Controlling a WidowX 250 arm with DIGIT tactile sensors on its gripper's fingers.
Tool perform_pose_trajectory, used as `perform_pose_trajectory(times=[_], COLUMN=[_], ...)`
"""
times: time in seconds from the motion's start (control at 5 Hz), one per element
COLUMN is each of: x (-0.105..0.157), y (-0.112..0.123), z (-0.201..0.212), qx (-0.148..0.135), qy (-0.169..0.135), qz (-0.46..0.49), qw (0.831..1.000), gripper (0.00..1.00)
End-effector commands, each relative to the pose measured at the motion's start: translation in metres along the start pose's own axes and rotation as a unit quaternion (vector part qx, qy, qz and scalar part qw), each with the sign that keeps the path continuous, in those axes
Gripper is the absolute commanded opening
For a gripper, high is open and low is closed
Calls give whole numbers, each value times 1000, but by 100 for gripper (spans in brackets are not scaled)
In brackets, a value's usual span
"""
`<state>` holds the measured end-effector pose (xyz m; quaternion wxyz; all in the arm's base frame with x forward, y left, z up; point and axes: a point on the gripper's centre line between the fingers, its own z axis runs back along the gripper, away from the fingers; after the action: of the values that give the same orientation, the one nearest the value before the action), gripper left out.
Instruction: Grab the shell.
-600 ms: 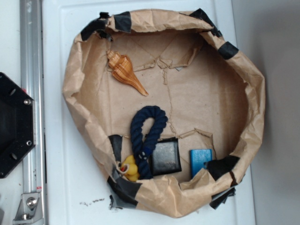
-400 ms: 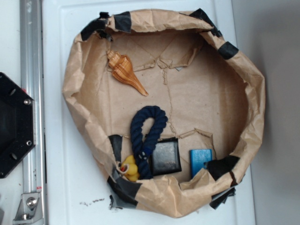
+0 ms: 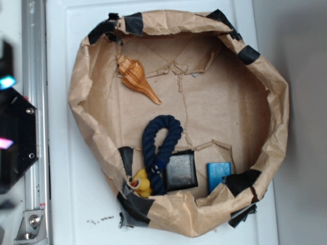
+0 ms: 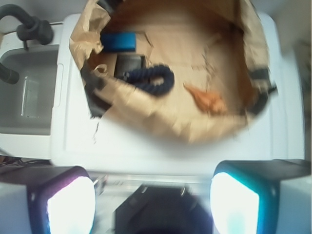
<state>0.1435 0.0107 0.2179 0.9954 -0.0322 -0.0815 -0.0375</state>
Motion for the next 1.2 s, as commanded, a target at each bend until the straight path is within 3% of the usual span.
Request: perform_pose_trajectory(times=[0.0,0.2,0.4,0.6,1.0], x=[61,76,75,70,37], y=[35,43,50,61,60], z=[-40,-89,-128,-156,-184], qx=[-26,-17,-30,-19,31], qy=[-10,30,50,67,101], qz=[-86,-96,-120,-141,-245], qw=[996,995,991,987,964], gripper=[100,100,100,100,100])
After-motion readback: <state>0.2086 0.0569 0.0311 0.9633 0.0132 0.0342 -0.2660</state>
